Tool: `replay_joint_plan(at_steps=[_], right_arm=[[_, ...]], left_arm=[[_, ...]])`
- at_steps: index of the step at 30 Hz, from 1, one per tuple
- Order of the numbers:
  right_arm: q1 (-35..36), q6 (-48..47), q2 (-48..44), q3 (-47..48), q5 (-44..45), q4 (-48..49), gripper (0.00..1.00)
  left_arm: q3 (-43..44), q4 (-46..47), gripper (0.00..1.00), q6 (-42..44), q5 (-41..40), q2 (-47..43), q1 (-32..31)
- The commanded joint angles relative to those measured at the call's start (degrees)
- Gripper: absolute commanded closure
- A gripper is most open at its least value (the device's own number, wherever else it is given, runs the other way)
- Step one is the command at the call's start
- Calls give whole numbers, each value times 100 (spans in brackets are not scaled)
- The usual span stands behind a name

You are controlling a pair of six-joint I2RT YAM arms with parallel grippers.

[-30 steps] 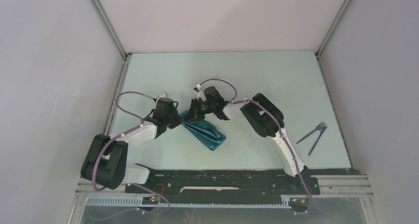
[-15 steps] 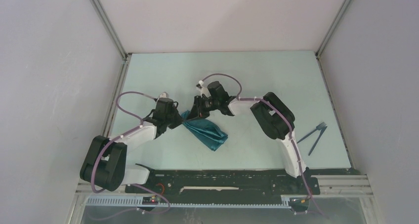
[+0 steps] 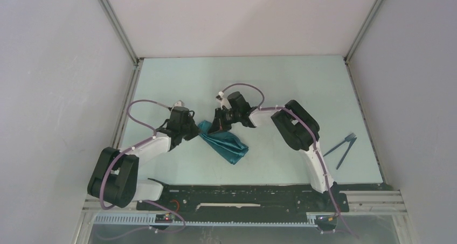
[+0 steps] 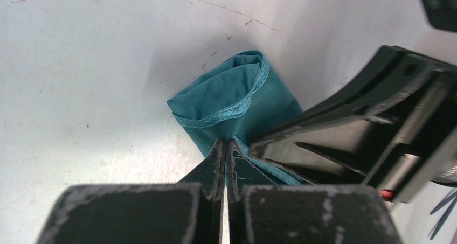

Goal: Fold the napkin into a case and place the utensils inside
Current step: Stuff the top corner of the smaller-rectangle-folded napkin into the folded napkin.

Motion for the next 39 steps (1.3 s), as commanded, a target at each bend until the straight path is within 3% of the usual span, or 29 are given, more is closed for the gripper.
replay_joint_plan(at_steps=[1, 7, 11, 14, 17, 20, 22, 25, 29, 39], right_arm=[[302, -41, 414, 373, 250, -6, 90], [479, 119, 672, 638, 592, 55, 94], [420, 118, 539, 397, 683, 97, 95], [341, 143, 483, 254, 675, 157, 95], [296, 183, 488, 202, 643, 226, 96], [303, 208, 506, 199, 613, 277, 97], [317, 210, 498, 196, 629, 282, 98], [313, 203, 482, 186, 634, 279, 98], [318, 210, 454, 170, 651, 286, 99], [417, -175, -73, 36, 683, -196, 100]], left_arm=[[76, 114, 100, 85, 259, 149, -27], [366, 180, 100, 118, 511, 724, -15], [326, 206, 99, 89, 511, 500, -1], [215, 209, 83, 58, 568, 100, 23], [77, 185, 56, -28, 596, -397, 124], [-30, 182, 46, -70, 665, -705, 286], [-77, 236, 49, -107, 754, -708, 409], [-102, 555, 79, -191, 985, -436, 546], [18, 967, 99, -193, 1057, 156, 562], [-44, 1624, 100, -353, 946, 1422, 631]])
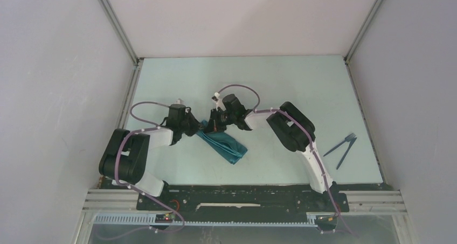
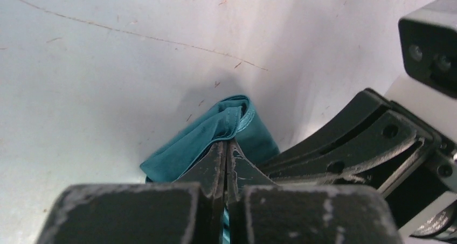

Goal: Fold the napkin into a case and place the utensils inside
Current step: Stuff the top corner of the smaller-rectangle-folded napkin into the folded napkin.

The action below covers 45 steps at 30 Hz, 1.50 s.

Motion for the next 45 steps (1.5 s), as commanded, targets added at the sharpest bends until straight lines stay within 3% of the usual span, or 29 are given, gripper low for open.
replay_joint_plan(at_steps=[1, 4, 11, 16, 27, 40, 45], right_arm=[[145, -492, -589, -192, 196, -788, 100], [161, -798, -1142, -207, 94, -1332, 93], [56, -2355, -2443, -740, 378, -2746, 44], [288, -3855, -2838, -916, 1310, -3149, 31], [1018, -4593, -2492, -668, 2607, -3387, 27], [1764, -4380, -2053, -471, 3975, -3597, 27], [2071, -3849, -1760, -212, 4691, -3980, 34]], left_arm=[[-104, 248, 100, -112, -72, 246, 47], [-151, 159, 100, -72, -116, 306, 57], [-314, 173, 100, 4, -98, 285, 65], [-353, 147, 100, 61, -90, 223, 66], [-360, 164, 100, 114, -53, 231, 74], [-379, 141, 100, 141, -88, 136, 68], [-386, 123, 100, 153, -88, 103, 74]])
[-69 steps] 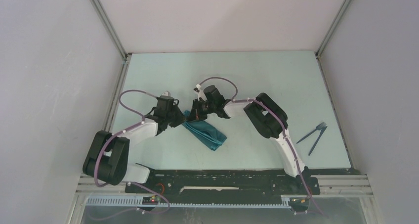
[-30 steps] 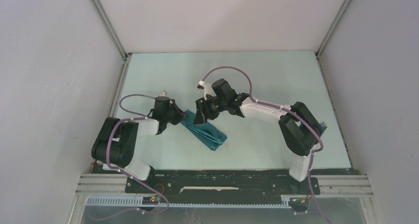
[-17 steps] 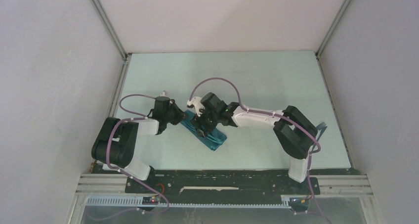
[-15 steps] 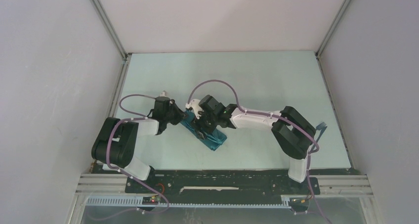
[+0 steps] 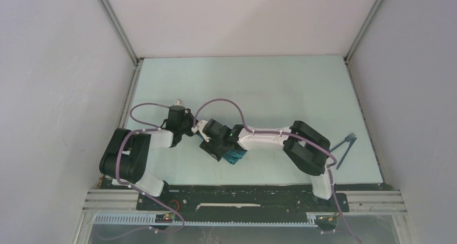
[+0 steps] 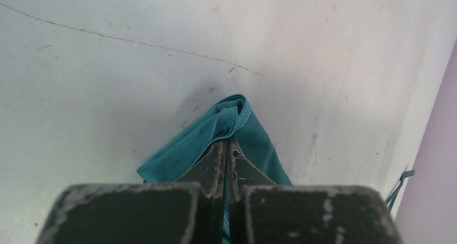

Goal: Fold the napkin into a case and place the utensils inside
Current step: Stuff the top corner of the smaller-rectangle-folded napkin into the folded napkin.

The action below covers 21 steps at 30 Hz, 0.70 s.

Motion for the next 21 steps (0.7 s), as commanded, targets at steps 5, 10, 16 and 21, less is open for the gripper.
replay_joint_plan(at_steps=[5, 10, 16, 21], right_arm=[[511, 851, 312, 360, 1522, -440, 49], [598, 1041, 382, 343, 2060, -405, 44], [738, 617, -89, 323, 1671, -328, 33], [660, 515, -489, 257, 1343, -359, 28]], left_arm=[[-195, -586, 100, 293, -221, -94, 59], [-179, -634, 100, 323, -240, -143, 58], [-168, -649, 100, 368, -256, -117, 69], [-168, -614, 100, 360, -237, -85, 77]])
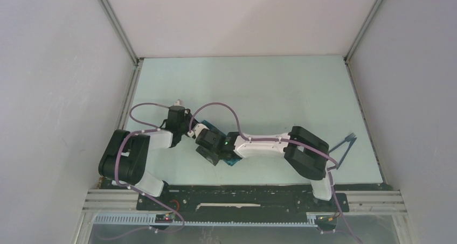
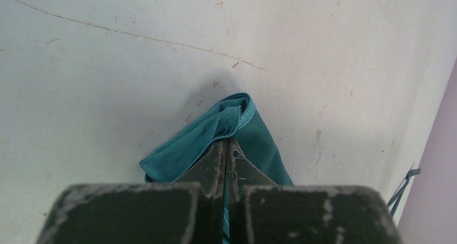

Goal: Fold the napkin into a case and place the utensils inside
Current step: Stuff the top corner of the smaller-rectangle-folded napkin into the folded napkin, then pick up the smaller rectangle-folded napkin from the center of the board.

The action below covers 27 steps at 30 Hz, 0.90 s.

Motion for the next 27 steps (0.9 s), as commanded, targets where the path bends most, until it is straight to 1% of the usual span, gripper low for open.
replay_joint_plan(at_steps=[1, 6, 20, 23, 27], right_arm=[[-21, -155, -602, -25, -183, 4, 27], [-195, -183, -464, -182, -225, 85, 26], [-226, -210, -129, -508, -214, 371, 24], [-256, -89, -64, -645, -241, 486, 26], [-289, 142, 21, -816, -273, 630, 33]], left_arm=[[-155, -455, 100, 266, -206, 23, 67], [-138, -477, 100, 270, -181, -7, 73], [-137, -525, 100, 301, -211, -48, 73], [-136, -531, 100, 301, -211, -55, 73], [-128, -548, 100, 309, -203, -86, 72]])
